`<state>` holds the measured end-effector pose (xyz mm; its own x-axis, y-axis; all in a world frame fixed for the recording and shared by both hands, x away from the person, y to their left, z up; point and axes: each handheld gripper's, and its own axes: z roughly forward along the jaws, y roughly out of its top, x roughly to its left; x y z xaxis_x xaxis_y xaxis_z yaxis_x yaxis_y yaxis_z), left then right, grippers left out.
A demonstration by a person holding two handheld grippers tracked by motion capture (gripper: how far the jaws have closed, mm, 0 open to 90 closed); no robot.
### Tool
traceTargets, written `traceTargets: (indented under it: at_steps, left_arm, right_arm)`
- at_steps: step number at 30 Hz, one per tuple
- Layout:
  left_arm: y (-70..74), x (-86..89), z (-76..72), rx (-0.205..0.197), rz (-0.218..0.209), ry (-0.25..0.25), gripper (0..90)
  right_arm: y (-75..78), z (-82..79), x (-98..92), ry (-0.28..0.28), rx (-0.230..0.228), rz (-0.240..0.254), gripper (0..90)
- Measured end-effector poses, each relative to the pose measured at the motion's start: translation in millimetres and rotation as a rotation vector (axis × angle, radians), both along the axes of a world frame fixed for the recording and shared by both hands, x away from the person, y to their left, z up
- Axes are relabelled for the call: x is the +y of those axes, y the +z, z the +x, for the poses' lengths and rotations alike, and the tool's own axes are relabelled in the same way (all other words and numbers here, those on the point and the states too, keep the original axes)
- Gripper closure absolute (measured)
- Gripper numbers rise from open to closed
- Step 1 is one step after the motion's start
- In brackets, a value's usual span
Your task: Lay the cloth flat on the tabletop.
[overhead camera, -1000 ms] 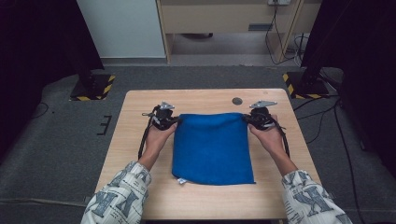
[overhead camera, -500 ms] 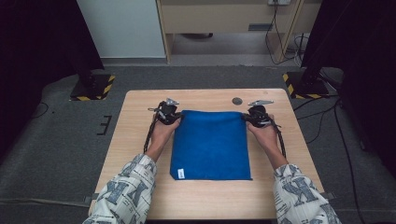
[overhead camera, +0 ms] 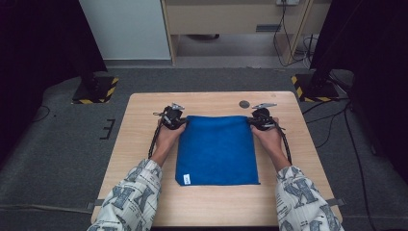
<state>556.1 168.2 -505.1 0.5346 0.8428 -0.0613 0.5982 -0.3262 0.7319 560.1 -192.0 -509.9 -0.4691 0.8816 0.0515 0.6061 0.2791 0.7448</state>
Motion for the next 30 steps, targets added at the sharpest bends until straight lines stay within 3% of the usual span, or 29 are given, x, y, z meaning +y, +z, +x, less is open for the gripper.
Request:
traceTargets:
  at_steps: [12,20,30]
  left_arm:
    - [-10.6,-3.2,3.6,0.012,0.026,0.011,79.3]
    - [-14.6,-3.2,5.9,-0.008,0.031,0.01,77.4]
    - [-12.7,-3.1,7.1,-0.091,0.026,0.033,60.8]
  right_arm:
    - [-7.0,3.3,3.3,-0.022,0.016,-0.007,84.7]
    - [-8.9,4.9,3.3,-0.04,0.021,-0.011,82.9]
    - [-6.5,6.1,-1.3,-0.093,-0.008,-0.017,54.8]
